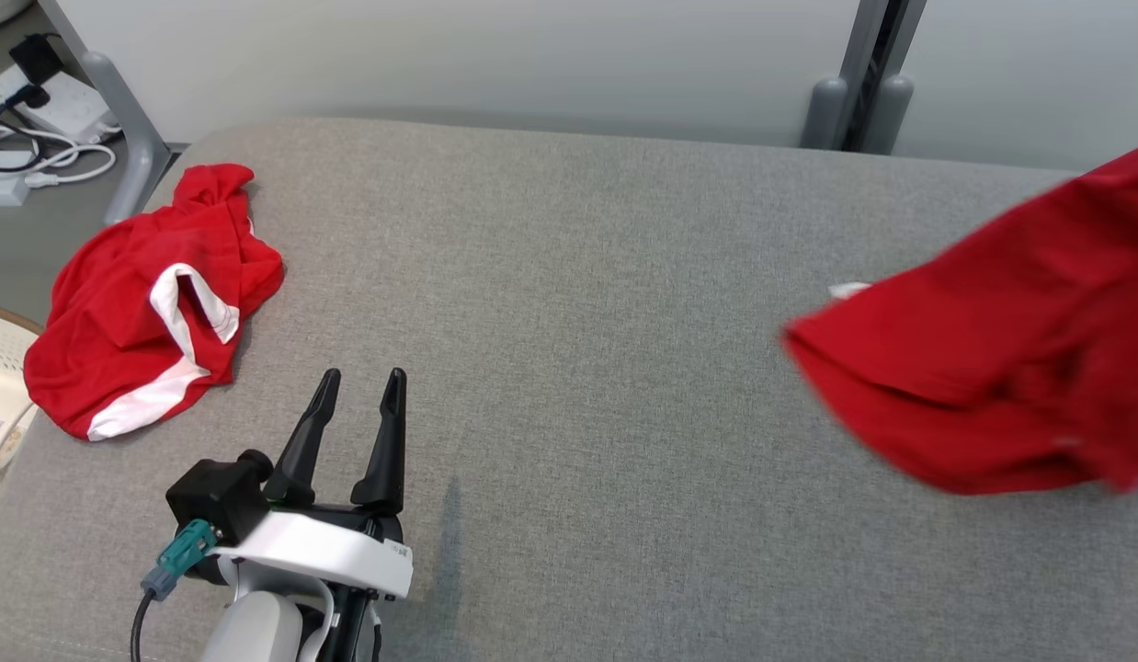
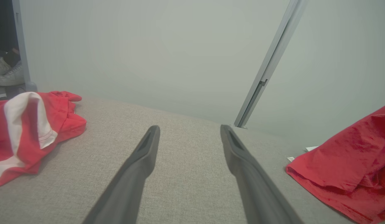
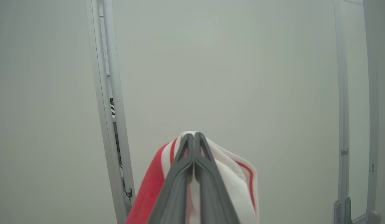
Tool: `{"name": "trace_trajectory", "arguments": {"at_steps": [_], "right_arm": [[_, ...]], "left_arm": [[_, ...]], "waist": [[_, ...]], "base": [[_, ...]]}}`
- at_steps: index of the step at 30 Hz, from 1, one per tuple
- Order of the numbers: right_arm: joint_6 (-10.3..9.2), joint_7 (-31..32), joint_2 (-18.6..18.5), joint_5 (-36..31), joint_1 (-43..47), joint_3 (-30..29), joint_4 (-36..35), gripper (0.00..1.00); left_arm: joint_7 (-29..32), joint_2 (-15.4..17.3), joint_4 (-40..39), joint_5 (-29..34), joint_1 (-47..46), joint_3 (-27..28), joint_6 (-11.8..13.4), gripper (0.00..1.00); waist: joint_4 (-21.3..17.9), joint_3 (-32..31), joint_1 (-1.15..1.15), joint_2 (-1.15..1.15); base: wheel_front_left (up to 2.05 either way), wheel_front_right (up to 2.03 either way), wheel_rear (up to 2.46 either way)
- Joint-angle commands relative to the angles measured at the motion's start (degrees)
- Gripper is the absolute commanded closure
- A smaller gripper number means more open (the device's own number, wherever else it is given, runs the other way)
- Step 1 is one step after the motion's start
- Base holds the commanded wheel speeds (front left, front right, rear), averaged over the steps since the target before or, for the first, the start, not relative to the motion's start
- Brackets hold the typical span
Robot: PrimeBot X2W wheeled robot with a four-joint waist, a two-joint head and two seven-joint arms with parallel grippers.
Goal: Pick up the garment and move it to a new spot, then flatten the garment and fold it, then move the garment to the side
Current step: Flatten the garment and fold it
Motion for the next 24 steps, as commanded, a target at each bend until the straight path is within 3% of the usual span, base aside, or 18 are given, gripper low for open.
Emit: {"name": "trace_trajectory", "arguments": {"at_steps": [1,4,7,17,18,24], "right_arm": [[-0.01,0.5,-1.0,-0.4,-2.9,0.1,-0.6,1.00],[-0.01,1.2,-1.5,-0.9,-7.8,2.3,-1.5,1.00],[-0.01,2.6,0.4,-0.1,-10.9,8.1,-1.8,1.00],[-0.02,8.3,9.4,7.5,-4.1,41.6,2.5,1.00],[-0.02,8.3,9.4,7.5,-4.1,41.6,2.5,1.00],[-0.01,8.0,13.6,13.0,0.1,58.2,10.5,1.00]], "left_arm": [[-0.2,0.2,0.1,-0.2,0.7,0.1,0.3,0.00],[-0.2,0.2,0.2,-0.7,1.4,0.2,0.3,0.00],[-0.2,0.2,0.2,-0.8,2.2,0.4,0.2,0.00],[-0.2,0.2,0.3,-1.2,1.8,-0.7,0.2,0.00],[-0.2,0.2,0.3,-1.2,1.8,-0.7,0.2,0.00],[-0.2,0.3,0.7,-1.9,0.6,-2.5,0.3,0.00]], "waist": [[0.1,-0.8,0.00,0.00],[0.2,-1.7,0.00,0.00],[0.3,-2.5,0.00,0.00],[2.2,-2.2,0.00,0.00],[2.2,-2.2,0.00,0.00],[5.2,-0.9,0.00,0.00]], "base": [[0.00,0.00,0.00],[0.00,0.00,0.00],[0.00,0.00,0.00],[0.00,0.00,0.00],[0.00,0.00,0.00],[0.00,0.00,0.00]]}}
